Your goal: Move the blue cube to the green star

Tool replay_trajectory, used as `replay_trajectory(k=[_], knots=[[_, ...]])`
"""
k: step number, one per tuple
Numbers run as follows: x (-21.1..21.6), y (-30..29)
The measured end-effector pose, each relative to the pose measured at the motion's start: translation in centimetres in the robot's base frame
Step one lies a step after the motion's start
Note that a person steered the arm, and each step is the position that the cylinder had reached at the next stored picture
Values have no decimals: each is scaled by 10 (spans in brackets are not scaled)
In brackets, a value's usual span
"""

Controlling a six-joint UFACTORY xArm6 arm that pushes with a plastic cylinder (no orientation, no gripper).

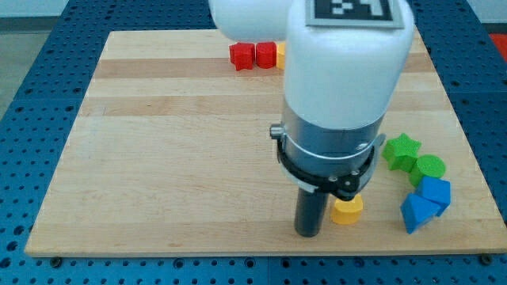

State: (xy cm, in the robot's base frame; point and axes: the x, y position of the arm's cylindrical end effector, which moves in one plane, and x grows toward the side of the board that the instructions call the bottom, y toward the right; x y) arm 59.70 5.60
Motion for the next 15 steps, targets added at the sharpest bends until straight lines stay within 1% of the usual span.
replay_trajectory(k=[2,6,8,9,10,11,13,14,15], knots=[[-2,30],[-37,66],[-45,82],[-50,81],[-50,45],[-66,-5],[-191,-67],[-245,-99],[-265,-140]])
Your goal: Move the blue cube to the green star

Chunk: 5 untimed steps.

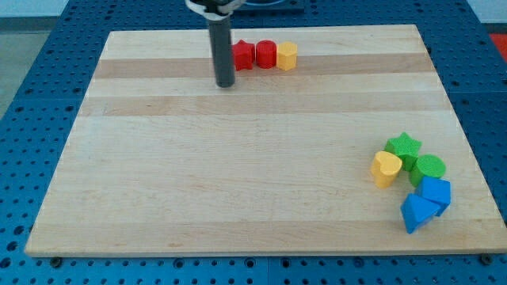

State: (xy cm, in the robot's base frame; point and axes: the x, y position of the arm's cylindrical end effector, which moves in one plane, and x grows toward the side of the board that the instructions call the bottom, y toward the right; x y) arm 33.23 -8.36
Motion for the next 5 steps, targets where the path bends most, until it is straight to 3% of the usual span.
replay_trajectory(k=[1,2,3,5], knots=[[-19,-36],[-67,-42],[-88,-27],[-88,33]])
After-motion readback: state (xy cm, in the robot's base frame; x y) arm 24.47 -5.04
